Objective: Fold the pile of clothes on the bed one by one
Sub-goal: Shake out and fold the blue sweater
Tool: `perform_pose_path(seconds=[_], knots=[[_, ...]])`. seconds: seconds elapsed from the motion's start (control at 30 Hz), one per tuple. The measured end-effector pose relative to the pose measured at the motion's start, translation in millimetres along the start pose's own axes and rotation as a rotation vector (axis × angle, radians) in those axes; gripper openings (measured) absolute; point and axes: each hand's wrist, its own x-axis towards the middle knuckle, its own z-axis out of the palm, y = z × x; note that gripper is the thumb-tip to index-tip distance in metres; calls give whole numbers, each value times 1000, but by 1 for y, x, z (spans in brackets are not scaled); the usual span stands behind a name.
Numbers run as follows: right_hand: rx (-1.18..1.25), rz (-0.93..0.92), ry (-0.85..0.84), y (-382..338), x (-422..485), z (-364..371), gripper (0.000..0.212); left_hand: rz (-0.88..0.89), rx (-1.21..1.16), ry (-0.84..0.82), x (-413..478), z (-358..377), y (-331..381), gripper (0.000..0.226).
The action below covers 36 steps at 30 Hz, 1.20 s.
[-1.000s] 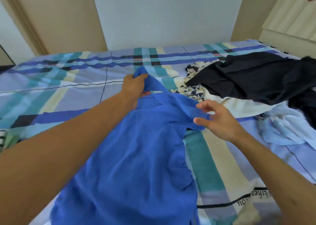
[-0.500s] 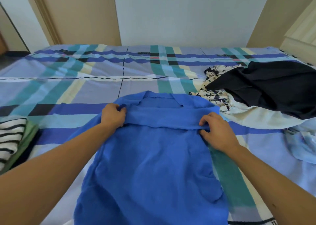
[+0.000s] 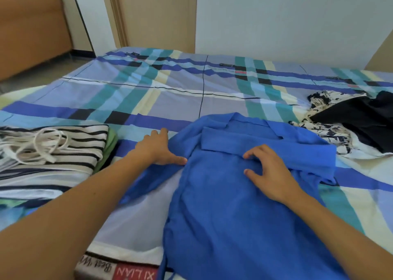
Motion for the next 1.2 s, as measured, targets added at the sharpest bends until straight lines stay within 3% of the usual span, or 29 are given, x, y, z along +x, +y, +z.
perform_pose_path(seconds=[0.1,0.27,0.37,0.43,0.53,0.63,0.73,0.83,0.9,1.0,1.13,1.2], knots=[[3,-47,-39,-28,18,21,29,69,199,-17,-26,5,0,126],[-44,-91,-108,-56,41,41,29,71,382,36,-43,-1,-10,52],[-80,-87,-136,-63,51,48,29,71,271,134,-31,-22,-34,25],[-76,-72,-139,-66,58,52,31,77,62,219,-20,-42,-54,14],[-99,-33,-126,-70,71,56,39,44,-322,329,-10,-71,-74,14],[-97,43,-173,-75,81,58,51,97,-471,388,-7,-82,-85,11],[-90,118,-265,-73,86,62,57,195,-345,112,-12,-79,-89,38],[-33,142,-260,-73,90,61,62,96,-202,-153,-18,-70,-90,58],[13,139,-238,-73,91,57,65,27,-135,-157,-14,-69,-89,62],[13,153,-257,-75,93,58,67,8,-121,-73,-10,-76,-93,50],[34,83,-92,-95,95,64,65,90,-509,45,-16,-85,-91,36],[161,-63,43,-125,93,62,44,125,-802,63,-24,-91,-79,42]])
